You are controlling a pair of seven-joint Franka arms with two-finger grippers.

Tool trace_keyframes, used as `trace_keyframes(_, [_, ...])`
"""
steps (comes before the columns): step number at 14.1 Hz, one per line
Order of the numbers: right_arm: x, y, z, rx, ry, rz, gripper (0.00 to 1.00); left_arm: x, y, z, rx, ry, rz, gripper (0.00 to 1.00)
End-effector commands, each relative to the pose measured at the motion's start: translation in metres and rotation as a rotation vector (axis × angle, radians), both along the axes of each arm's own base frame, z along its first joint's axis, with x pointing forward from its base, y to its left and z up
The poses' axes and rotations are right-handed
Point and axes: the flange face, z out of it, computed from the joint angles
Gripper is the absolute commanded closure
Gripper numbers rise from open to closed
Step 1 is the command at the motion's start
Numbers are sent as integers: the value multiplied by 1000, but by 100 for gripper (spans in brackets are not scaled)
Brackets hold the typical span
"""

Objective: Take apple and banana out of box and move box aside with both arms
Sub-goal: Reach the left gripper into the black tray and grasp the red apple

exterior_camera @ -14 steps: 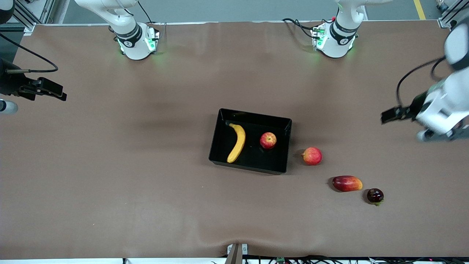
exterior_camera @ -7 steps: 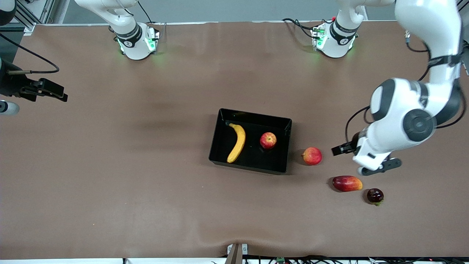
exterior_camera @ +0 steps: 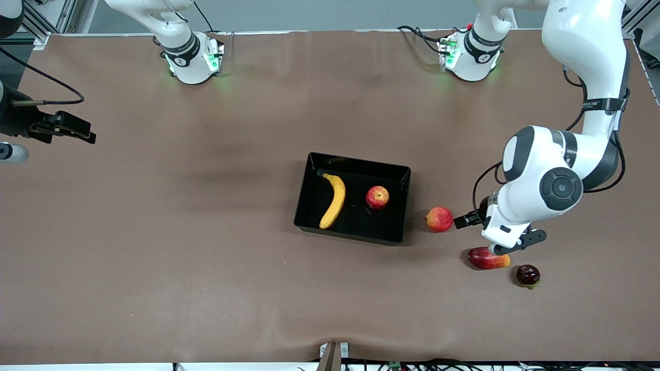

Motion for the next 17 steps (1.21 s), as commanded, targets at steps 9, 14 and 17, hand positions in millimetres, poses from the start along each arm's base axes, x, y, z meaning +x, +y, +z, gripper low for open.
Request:
trace_keyframes(9, [0,0,2,0,-3,3,0,-54,-206,-39,9,-38,202,0])
trace_keyframes(14, [1,1,2,0,-7,6,0,-66,-233,-88,9,-46,226,0])
trace_keyframes(17, [1,1,2,0,-9,6,0,-73,-231,-110,34,-17,214,0])
